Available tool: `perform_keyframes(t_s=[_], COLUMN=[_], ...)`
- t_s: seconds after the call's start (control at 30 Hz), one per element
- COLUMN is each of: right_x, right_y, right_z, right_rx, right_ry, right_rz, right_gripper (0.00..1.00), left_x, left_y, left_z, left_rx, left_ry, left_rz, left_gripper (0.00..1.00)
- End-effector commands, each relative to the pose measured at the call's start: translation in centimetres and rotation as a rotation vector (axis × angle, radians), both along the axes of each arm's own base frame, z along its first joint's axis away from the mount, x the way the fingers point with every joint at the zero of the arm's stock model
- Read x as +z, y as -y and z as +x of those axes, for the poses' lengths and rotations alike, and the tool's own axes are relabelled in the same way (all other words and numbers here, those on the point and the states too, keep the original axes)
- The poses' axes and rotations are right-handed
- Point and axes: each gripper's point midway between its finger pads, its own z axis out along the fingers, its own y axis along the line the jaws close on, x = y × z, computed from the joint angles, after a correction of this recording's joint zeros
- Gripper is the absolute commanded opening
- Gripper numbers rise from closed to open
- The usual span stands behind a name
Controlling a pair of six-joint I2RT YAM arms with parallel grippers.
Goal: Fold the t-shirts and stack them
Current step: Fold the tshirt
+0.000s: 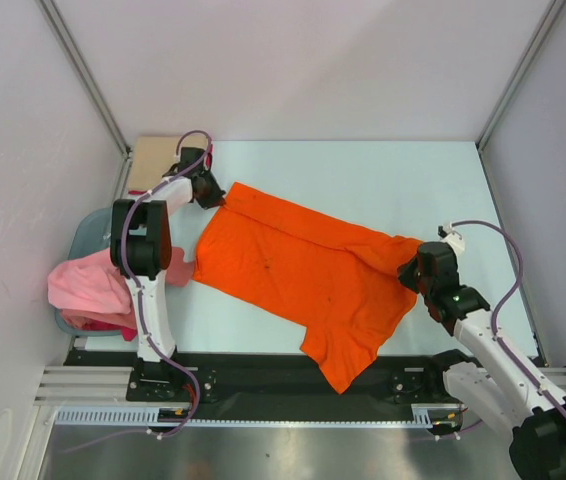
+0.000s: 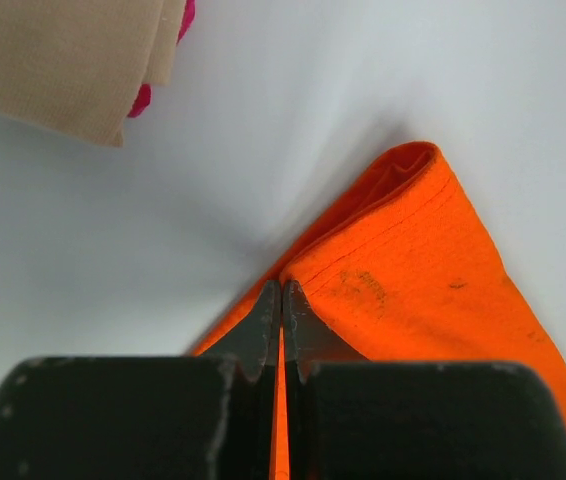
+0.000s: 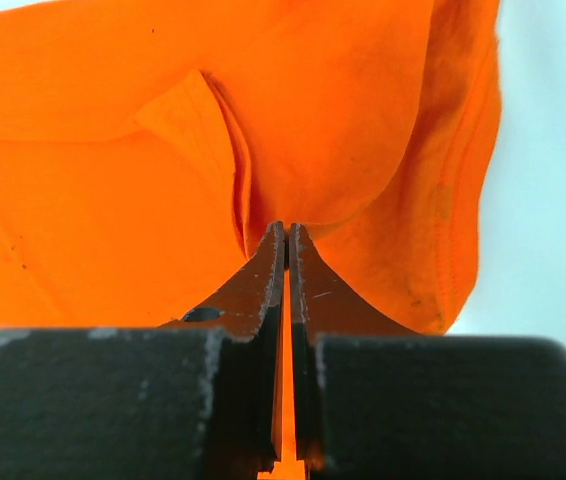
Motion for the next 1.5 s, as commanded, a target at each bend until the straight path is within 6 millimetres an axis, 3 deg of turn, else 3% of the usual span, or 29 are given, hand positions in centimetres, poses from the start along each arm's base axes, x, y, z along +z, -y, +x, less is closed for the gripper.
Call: perform_keyframes(t_s=[0.0, 0.43, 0.9, 0.93, 1.03, 1.07, 1.1, 1.13, 1.17, 1.2, 1.23, 1.33, 1.47], right_x=[-0.2, -3.5, -5.1, -5.2, -4.6, -4.0, -2.1, -1.1, 0.0, 0.9, 2.7, 3.8, 2.3], right_y=[0.1, -0.2, -1.2, -1.3, -2.8, -3.4, -2.9, -2.1, -1.5, 0.3, 1.2, 4.5, 7.0], right_z=[-0.5, -2.9, -4.1, -4.1, -4.1, -4.1, -3.5, -2.9, -2.2, -1.2, -0.1, 2.7, 5.5], right_rx=[-0.057, -0.147, -0.121, -0.113, -0.012, 0.038, 0.027, 0.041, 0.033, -0.024, -0.054, -0.116, -0.159], right_ry=[0.005, -0.045, -0.084, -0.086, -0.084, -0.083, -0.065, -0.039, -0.023, -0.005, 0.038, 0.071, 0.036], right_rz=[0.027, 0.142, 0.192, 0.193, 0.212, 0.218, 0.195, 0.141, 0.112, 0.085, 0.064, 0.033, 0.011], right_gripper=[0.00, 0.00, 0.02, 0.06, 0.29, 0.47, 0.60, 0.70, 0.76, 0.81, 0.86, 0.92, 0.92], left_x=[1.7, 1.8, 2.2, 2.3, 2.8, 3.1, 3.0, 4.3, 4.9, 4.6, 6.5, 7.3, 9.1], left_y=[-0.9, -1.0, -0.9, -0.9, -1.1, -1.4, -1.7, -1.8, -1.7, -2.6, -2.3, -1.5, 0.3], left_z=[1.6, 1.7, 1.6, 1.6, 1.5, 1.3, 0.7, 0.4, 0.0, -0.8, -1.2, -2.4, -1.8], left_rx=[0.013, 0.014, 0.009, 0.009, 0.018, 0.032, 0.042, 0.050, 0.050, 0.089, 0.089, 0.078, 0.003], left_ry=[0.053, 0.058, 0.061, 0.062, 0.062, 0.063, 0.039, 0.052, 0.054, 0.040, 0.074, 0.081, 0.128], left_rz=[0.025, 0.027, 0.025, 0.025, 0.032, 0.046, 0.059, 0.074, 0.076, 0.131, 0.139, 0.145, 0.143], left_gripper=[0.00, 0.00, 0.01, 0.01, 0.03, 0.05, 0.07, 0.15, 0.22, 0.29, 0.42, 0.57, 0.58])
